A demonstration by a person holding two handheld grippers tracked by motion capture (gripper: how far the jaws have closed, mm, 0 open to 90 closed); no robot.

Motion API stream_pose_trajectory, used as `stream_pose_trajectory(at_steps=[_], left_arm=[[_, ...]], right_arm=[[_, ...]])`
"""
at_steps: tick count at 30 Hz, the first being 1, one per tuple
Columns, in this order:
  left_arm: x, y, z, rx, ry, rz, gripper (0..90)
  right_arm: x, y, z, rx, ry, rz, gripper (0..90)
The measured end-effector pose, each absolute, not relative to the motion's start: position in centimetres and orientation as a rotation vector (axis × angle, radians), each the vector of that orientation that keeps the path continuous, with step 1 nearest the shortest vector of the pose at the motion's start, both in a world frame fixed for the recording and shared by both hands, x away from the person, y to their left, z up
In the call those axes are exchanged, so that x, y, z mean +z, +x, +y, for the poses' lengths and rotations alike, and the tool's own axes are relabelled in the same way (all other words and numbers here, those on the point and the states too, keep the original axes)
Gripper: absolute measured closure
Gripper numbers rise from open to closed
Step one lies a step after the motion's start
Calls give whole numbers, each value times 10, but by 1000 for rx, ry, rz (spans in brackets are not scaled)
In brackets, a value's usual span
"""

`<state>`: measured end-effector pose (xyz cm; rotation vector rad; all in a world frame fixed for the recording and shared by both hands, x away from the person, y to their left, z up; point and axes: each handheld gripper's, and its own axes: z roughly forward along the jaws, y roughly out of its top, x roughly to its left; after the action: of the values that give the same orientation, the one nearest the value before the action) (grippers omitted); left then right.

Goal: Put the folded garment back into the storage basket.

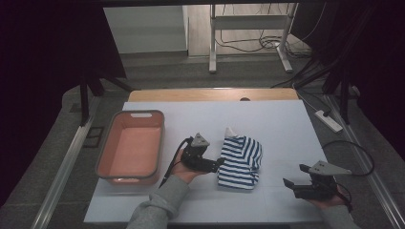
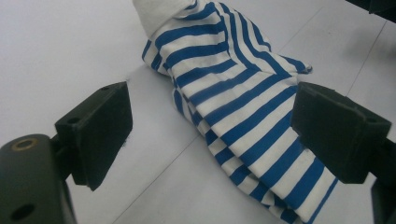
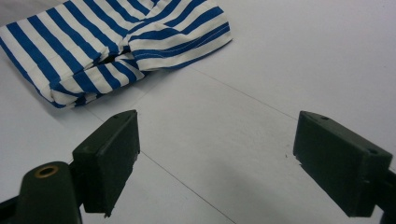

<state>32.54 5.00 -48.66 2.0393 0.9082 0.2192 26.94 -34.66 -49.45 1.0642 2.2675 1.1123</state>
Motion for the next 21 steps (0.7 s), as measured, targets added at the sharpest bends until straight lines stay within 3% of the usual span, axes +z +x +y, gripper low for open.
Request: stream_pose_trajectory(at_steps=[21], left_arm=[[-488,335,31,201,2028,912,132]], right_arm=[[-495,270,-346,1107,1064,2272,154]])
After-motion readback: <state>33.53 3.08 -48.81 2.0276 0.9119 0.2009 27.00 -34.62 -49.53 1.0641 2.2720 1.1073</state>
